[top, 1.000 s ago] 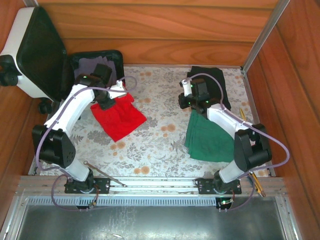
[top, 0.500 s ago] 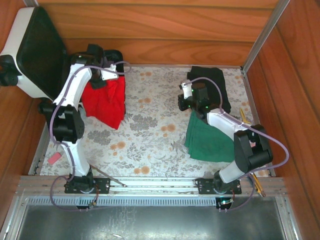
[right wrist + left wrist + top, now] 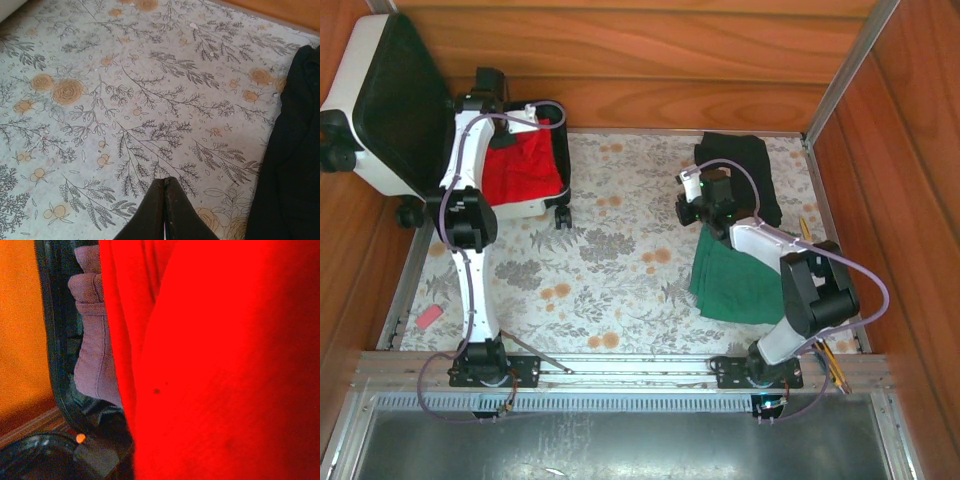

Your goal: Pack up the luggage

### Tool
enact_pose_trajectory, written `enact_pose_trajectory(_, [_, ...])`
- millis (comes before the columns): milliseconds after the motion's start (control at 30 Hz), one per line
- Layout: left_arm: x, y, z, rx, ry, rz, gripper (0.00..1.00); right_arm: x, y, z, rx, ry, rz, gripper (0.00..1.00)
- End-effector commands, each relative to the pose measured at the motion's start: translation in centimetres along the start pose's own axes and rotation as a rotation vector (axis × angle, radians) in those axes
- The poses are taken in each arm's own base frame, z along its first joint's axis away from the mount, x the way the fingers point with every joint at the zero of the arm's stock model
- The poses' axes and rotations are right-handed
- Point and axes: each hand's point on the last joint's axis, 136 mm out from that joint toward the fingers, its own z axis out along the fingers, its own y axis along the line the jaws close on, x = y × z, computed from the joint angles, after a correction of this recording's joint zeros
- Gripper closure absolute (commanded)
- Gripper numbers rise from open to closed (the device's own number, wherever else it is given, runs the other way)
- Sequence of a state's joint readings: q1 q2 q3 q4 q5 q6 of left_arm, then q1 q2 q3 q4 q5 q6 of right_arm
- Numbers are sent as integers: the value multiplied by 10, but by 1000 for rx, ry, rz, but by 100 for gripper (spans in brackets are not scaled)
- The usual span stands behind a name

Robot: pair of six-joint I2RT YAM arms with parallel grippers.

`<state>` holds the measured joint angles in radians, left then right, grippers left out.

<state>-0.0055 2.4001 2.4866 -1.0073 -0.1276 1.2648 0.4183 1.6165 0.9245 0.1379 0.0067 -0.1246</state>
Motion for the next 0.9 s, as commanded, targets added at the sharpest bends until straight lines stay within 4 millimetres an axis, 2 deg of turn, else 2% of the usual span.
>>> enact_pose_trajectory(0, [-7,18,31,-64,-41,46,100,-9,-4,4,26,10,-12,94])
enact_pose_trajectory(200, [-8,33,73,-113,-99,28,100,-19,-4,0,40,20,-8,93])
enact_pose_trajectory(367, [-6,47,93,-168,-138,-15,100,-27,-1,-1,27,24,-23,91])
enact_pose_trajectory(500, [-3,73,100,-284,-139,-73,100,-35,2,0,21,28,-29,90])
enact_pose_trajectory(533, [-2,81,99,-318,-141,-94,88,-36,3,-1,19,29,-30,89])
enact_pose_trajectory(567, [-1,89,100,-357,-145,-121,62,-28,4,7,15,56,-31,87])
enact_pose_trajectory(600, [0,96,99,-391,-149,-148,43,-28,5,8,14,61,-30,84])
enact_pose_trajectory(667, [0,109,95,-447,-161,-195,20,-30,8,8,12,60,-30,76])
enact_pose_trajectory(700, [0,115,92,-472,-169,-222,13,-30,10,7,11,60,-29,73])
enact_pose_trajectory(733, [-3,117,89,-479,-182,-240,0,-31,12,7,7,59,-28,70])
enact_pose_trajectory(867, [-10,119,77,-472,-229,-295,0,-32,20,3,-6,68,-27,63])
